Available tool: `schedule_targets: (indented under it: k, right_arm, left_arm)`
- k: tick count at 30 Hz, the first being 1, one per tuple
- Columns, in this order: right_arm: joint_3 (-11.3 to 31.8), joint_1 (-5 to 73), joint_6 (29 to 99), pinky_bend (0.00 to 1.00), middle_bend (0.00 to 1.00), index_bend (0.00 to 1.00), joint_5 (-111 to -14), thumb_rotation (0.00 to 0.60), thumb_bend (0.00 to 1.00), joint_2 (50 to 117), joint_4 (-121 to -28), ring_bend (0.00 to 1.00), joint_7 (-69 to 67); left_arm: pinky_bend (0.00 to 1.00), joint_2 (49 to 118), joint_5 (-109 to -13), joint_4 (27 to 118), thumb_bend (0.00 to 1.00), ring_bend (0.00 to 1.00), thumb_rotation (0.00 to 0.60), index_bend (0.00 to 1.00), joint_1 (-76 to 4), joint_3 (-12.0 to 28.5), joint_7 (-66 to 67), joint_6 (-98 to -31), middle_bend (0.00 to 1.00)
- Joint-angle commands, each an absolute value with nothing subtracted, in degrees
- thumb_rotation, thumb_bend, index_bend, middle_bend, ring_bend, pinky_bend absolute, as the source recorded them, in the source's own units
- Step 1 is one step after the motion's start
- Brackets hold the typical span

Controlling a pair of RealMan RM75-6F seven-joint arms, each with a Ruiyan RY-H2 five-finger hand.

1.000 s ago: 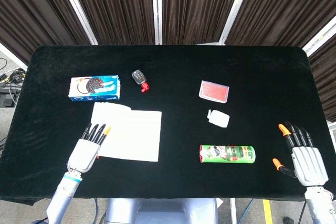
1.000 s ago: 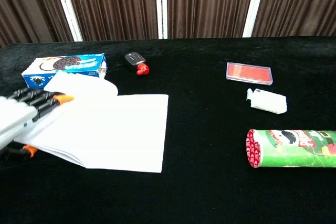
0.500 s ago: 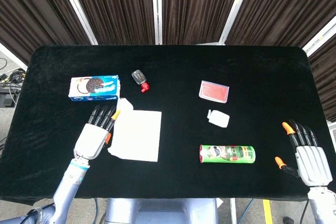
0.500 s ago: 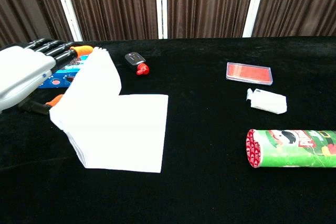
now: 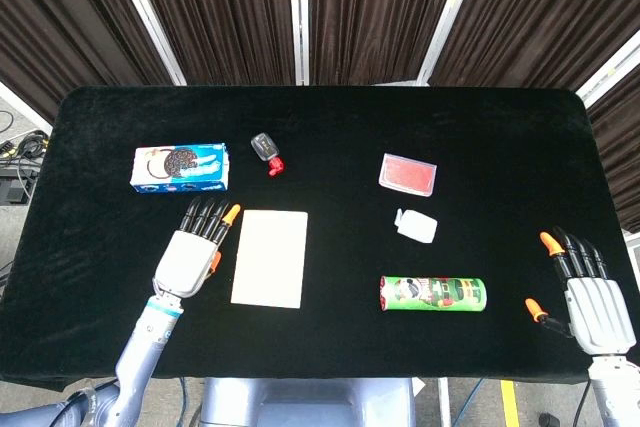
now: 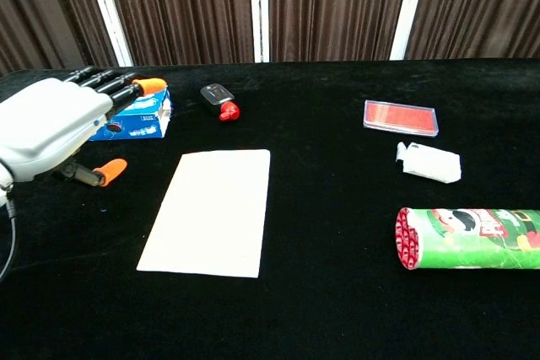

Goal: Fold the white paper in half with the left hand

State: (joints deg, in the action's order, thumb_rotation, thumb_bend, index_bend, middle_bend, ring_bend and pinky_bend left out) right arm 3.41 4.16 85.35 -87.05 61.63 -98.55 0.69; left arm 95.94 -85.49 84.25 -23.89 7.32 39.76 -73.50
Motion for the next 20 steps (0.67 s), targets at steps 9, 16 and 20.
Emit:
schedule_targets:
  k: [9,16,20]
  right_arm:
    - [3.56,4.17,85.23,0.0,0.0,0.02,-86.53,0.6,0.14,61.95,-97.54,0.0,2.28]
    - [3.36,4.19,85.56,0.0,0.0,0.0,-87.09,0.6,0.13,62.95,-96.65,0.0,5.24]
    - [3.13,4.29,85.02,0.0,0.0,0.0,-86.94,0.6,0.13,63.33,-96.13,0.0,6.45]
  left_arm:
    - [0.0,81.99,-83.15,94.28,0.29,0.0,0.6,0.0,-15.13,2.25,36.77,-80.82,0.0]
    - [0.0,73.32,-85.1,95.44,0.27,0.0,0.6,0.0,-8.77,-0.95,27.1,-87.83,0.0]
    - [0.0,70.88,-85.56,94.25,0.25,0.0,0.6,0.0,-6.26,-2.22,22.36,-89.82,0.0]
